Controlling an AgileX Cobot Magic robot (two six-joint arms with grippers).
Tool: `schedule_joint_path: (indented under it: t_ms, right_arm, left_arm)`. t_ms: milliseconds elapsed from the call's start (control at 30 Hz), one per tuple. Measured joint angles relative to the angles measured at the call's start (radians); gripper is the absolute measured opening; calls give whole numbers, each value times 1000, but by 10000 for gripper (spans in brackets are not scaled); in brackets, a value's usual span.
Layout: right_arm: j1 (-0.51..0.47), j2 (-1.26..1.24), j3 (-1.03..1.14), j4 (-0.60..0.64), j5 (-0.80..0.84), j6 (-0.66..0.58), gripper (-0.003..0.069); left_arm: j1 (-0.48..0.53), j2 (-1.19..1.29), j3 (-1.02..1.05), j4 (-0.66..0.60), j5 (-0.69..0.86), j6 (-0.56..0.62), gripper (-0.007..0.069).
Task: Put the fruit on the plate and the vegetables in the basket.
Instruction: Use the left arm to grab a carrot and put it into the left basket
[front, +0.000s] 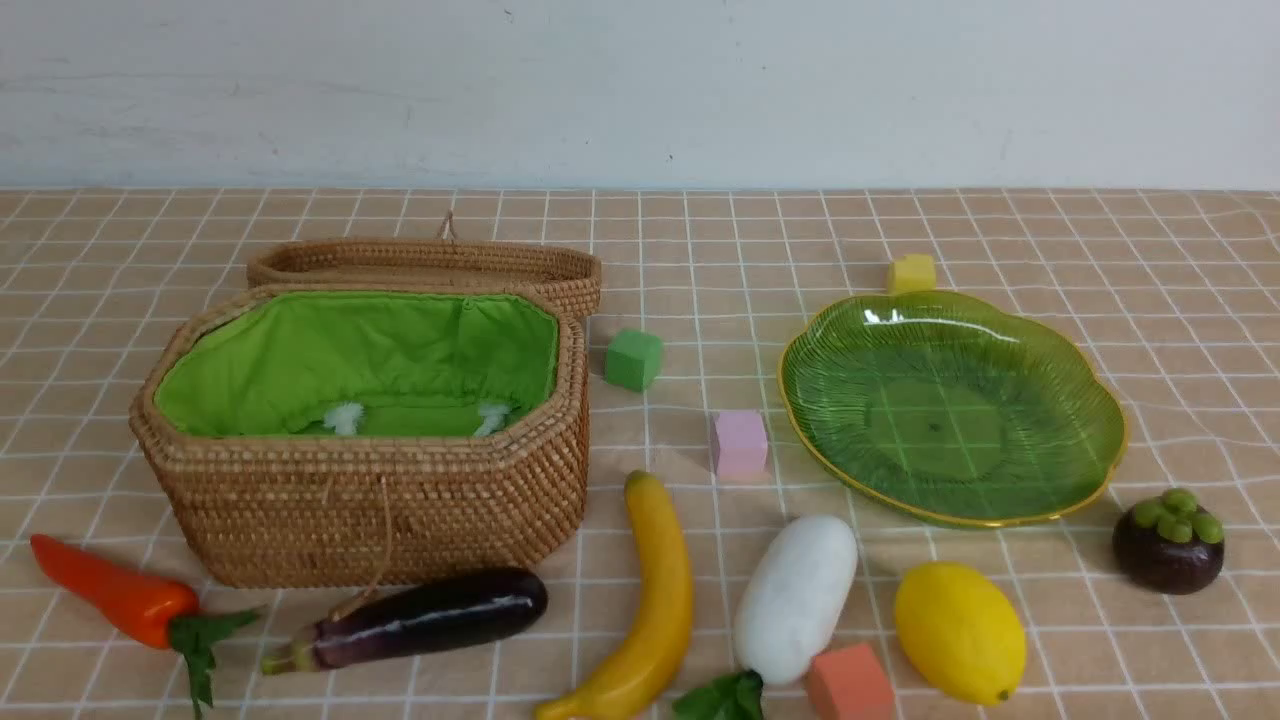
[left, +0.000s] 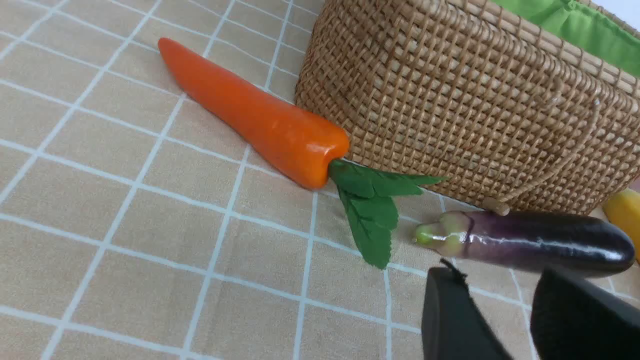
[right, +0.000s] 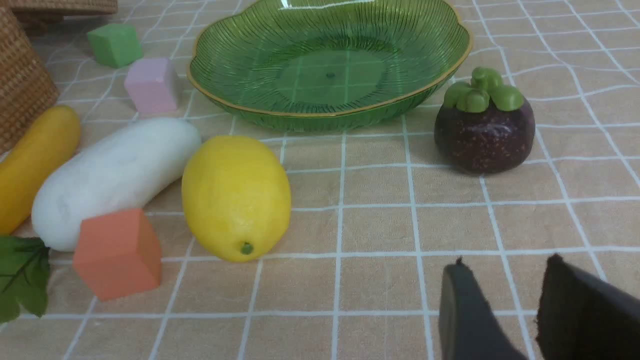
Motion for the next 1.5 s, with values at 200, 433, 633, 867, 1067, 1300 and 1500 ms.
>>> schedule_joint_path:
  t_ms: [200, 433, 633, 867, 1067, 1300, 1500]
  right_arm:
    - [0, 0, 0, 0, 0, 0, 242]
    - [0, 0, 0, 0, 0, 0, 242]
    - [0, 0, 0, 0, 0, 0, 242]
    - [0, 0, 0, 0, 0, 1, 242]
    - [0, 0, 0, 0, 0, 1, 242]
    - [0, 0, 0, 0, 0, 2, 242]
    - [0, 0, 1, 0, -15, 2, 242]
  left_arm:
    - [0, 0, 0, 0, 0, 0, 239]
    - [0, 0, 0, 0, 0, 0, 239]
    - [0, 0, 0, 10, -17, 0, 239]
    - [0, 0, 0, 7, -143, -43, 239]
    - [0, 0, 0, -154, -204, -196, 239]
    - [0, 0, 0, -247, -313, -285, 211]
    - [0, 0, -9, -211, -325, -285, 29]
